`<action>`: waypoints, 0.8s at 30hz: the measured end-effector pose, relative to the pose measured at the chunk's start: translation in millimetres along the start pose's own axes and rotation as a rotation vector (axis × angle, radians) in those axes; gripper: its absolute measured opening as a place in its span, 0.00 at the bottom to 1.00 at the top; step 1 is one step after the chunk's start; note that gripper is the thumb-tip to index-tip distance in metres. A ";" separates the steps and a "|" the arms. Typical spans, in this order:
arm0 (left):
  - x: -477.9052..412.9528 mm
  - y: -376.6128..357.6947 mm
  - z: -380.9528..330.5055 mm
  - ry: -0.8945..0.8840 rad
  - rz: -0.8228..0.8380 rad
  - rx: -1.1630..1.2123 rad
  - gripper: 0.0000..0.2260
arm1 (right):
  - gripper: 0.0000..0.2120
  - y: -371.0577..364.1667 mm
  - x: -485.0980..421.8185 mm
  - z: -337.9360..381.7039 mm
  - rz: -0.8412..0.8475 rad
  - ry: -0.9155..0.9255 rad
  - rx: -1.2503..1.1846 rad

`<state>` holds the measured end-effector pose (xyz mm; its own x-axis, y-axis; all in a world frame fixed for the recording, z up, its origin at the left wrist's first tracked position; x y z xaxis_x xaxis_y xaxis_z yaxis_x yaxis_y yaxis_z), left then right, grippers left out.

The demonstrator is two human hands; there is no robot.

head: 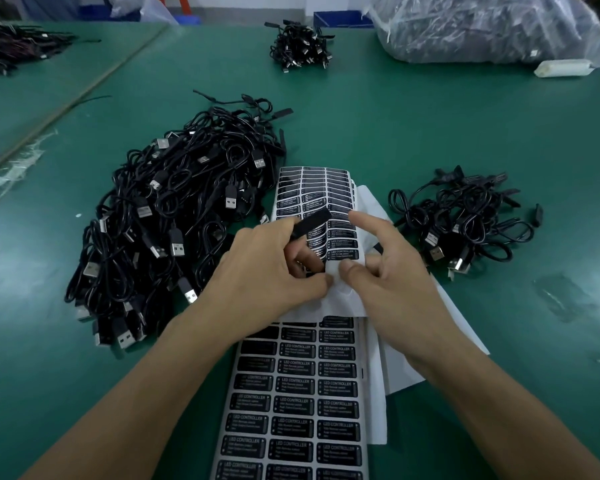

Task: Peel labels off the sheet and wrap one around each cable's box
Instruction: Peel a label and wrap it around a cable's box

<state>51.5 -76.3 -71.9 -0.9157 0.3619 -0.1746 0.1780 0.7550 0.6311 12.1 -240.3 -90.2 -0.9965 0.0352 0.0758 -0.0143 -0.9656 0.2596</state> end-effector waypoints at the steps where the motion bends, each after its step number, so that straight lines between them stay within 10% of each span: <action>1: -0.9 0.3 1.8 -0.003 0.009 0.011 0.18 | 0.26 -0.6 0.0 -0.2 0.008 -0.005 -0.007; 24: -3.1 3.4 4.5 0.060 0.004 0.075 0.15 | 0.27 -0.6 -1.0 -2.8 -0.031 0.001 -0.082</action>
<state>56.6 -72.4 -72.6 -0.9345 0.3332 -0.1255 0.2060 0.7934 0.5727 12.8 -240.6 -93.2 -0.9956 0.0650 0.0677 -0.0517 -0.9819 0.1821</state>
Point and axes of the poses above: each hand's wrist, its own x-axis away from the middle knuckle, its own y-axis out of the back of the hand, z = x × y, the point moved 2 cm from there along -x, towards the middle knuckle, and after that the axes turned 2 degrees about -x, right-handed, at the moved point
